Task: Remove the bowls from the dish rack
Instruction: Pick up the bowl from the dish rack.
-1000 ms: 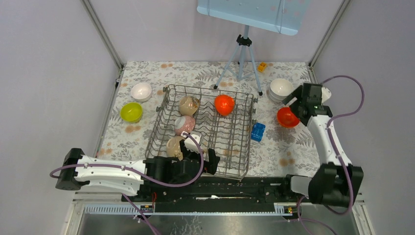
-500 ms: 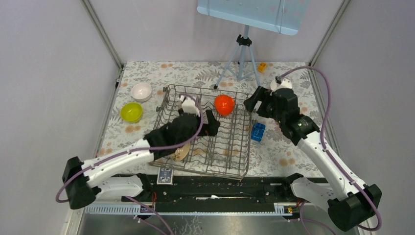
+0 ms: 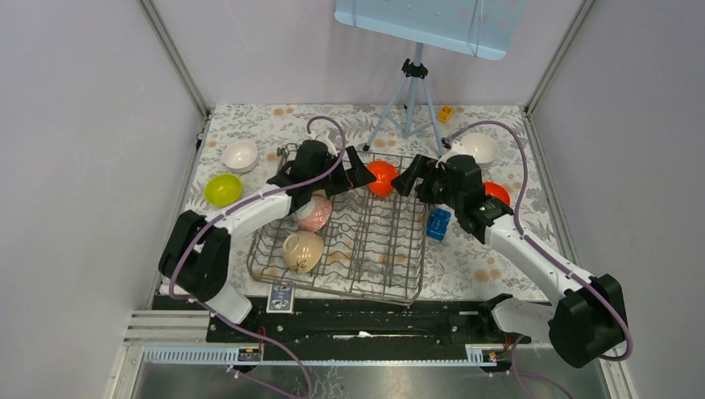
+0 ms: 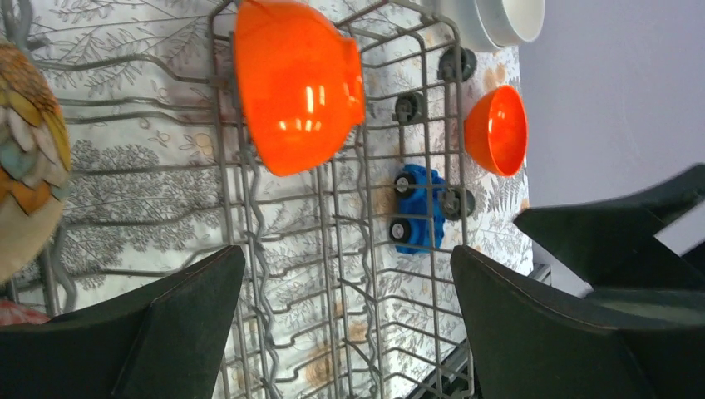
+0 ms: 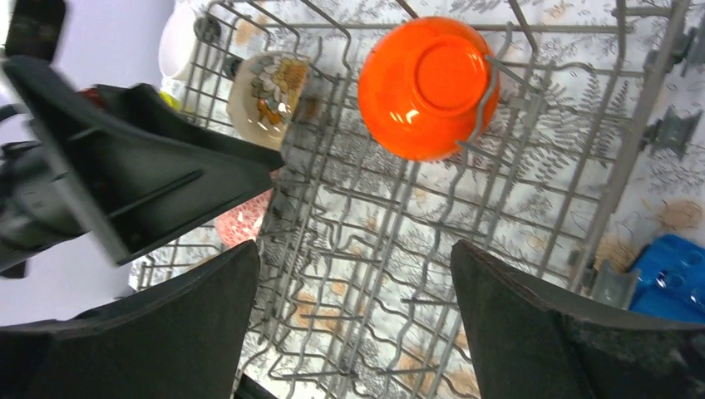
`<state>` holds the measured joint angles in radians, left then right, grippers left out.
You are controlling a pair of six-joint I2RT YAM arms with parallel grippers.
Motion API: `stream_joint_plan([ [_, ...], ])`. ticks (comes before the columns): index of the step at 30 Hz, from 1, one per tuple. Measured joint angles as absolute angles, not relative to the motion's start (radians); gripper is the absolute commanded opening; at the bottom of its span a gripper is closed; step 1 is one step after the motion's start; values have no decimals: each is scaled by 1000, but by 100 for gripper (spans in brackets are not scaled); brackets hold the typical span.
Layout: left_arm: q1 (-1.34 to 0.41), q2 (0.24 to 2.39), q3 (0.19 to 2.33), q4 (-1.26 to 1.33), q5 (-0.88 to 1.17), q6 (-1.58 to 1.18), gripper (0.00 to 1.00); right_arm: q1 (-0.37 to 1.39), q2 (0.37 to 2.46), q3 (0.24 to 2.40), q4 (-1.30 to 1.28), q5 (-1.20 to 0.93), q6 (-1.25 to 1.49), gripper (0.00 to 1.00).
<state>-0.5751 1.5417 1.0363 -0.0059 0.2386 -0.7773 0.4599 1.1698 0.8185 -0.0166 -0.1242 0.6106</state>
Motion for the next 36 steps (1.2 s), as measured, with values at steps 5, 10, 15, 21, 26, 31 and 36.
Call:
stream_joint_plan([
  [5,-519,1617,1036,72,305,-803,98,461,1233,838,46,-125,619,73],
  [10,-495,1678,1041,154,344,-820,85,462,1304,845,68,-97,646,60],
  [15,-474,1783,1090,179,372,-832,80,462,1384,896,65,-65,685,59],
  [21,-465,1848,1147,173,379,-831,78,462,1491,983,63,-58,714,59],
  [26,-462,1868,1159,182,388,-831,73,462,1563,1033,56,-41,724,58],
  [31,-456,1895,1159,184,411,-837,67,455,1626,1070,35,-37,739,54],
  [36,-453,1914,1159,211,445,-848,62,422,1673,1084,34,-46,771,53],
])
